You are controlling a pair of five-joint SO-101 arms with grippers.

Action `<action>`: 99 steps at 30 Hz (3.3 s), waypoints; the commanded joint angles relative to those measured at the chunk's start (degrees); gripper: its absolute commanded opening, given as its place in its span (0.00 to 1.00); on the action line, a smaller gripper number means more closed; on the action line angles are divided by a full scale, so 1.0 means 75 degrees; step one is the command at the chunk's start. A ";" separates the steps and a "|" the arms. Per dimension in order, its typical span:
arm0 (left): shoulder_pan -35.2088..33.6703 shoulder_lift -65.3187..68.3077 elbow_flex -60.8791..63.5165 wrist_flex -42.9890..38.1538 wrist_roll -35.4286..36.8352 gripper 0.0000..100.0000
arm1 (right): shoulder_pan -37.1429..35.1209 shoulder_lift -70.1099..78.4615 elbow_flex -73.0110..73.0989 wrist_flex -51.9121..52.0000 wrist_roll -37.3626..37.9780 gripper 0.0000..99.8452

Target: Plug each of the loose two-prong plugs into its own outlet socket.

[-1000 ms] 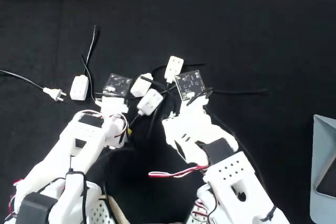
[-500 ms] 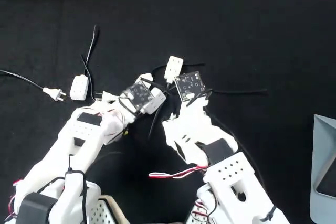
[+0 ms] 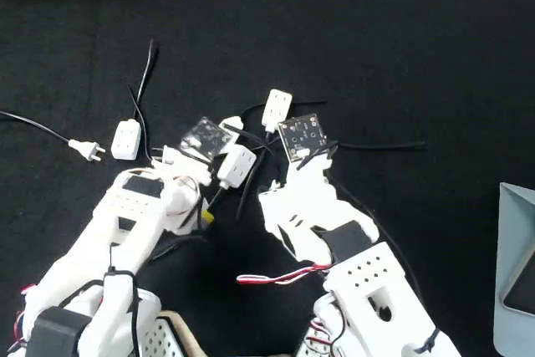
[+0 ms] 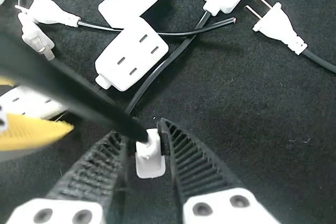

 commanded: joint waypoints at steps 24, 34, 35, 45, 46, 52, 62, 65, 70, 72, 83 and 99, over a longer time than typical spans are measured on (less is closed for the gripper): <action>-0.4659 -0.3563 0.0815 0.1301 0.2626 0.28 | -0.2415 0.0908 -0.1096 -0.2051 -0.0012 0.01; -0.4894 -0.4243 0.1834 0.0422 0.2684 0.28 | -0.2649 0.4226 -0.2362 -0.3446 -0.0047 0.01; -0.4894 -0.4278 0.1846 0.0410 0.2684 0.28 | -0.2649 0.4484 -0.2467 -0.3446 -0.0047 0.01; -0.4882 -0.4302 0.1870 0.0399 0.2684 0.28 | -0.2649 0.5890 -0.2807 -0.4044 -0.0047 0.01; -0.4882 -0.4302 0.1870 0.0399 0.2684 0.28 | -0.2637 0.6007 -0.2796 -0.4149 -0.0047 0.01; -0.4882 -0.4302 0.1870 0.0399 0.2684 0.28 | -0.2626 0.6371 -0.2854 -0.4290 -0.0047 0.01; -0.4882 -0.4278 0.1870 0.0387 0.2684 0.28 | -0.2637 0.6441 -0.2807 -0.4290 -0.0035 0.01; -0.4882 -0.4267 0.1870 0.0387 0.2684 0.28 | -0.2637 0.6382 -0.2807 -0.4290 -0.0035 0.01; -0.4882 -0.4267 0.1881 0.0387 0.2684 0.28 | -0.2649 0.6371 -0.2866 -0.4290 -0.0035 0.01; -0.4870 -0.4267 0.1881 0.0387 0.2684 0.28 | -0.2649 0.6371 -0.2866 -0.4290 -0.0035 0.01; -0.4847 -0.4267 0.1881 0.0387 0.2684 0.28 | -0.2649 0.6371 -0.2819 -0.4489 -0.0035 0.01; -0.4835 -0.4278 0.1881 0.0387 0.2684 0.28 | -0.2661 0.5761 -0.2456 -0.4396 -0.0047 0.01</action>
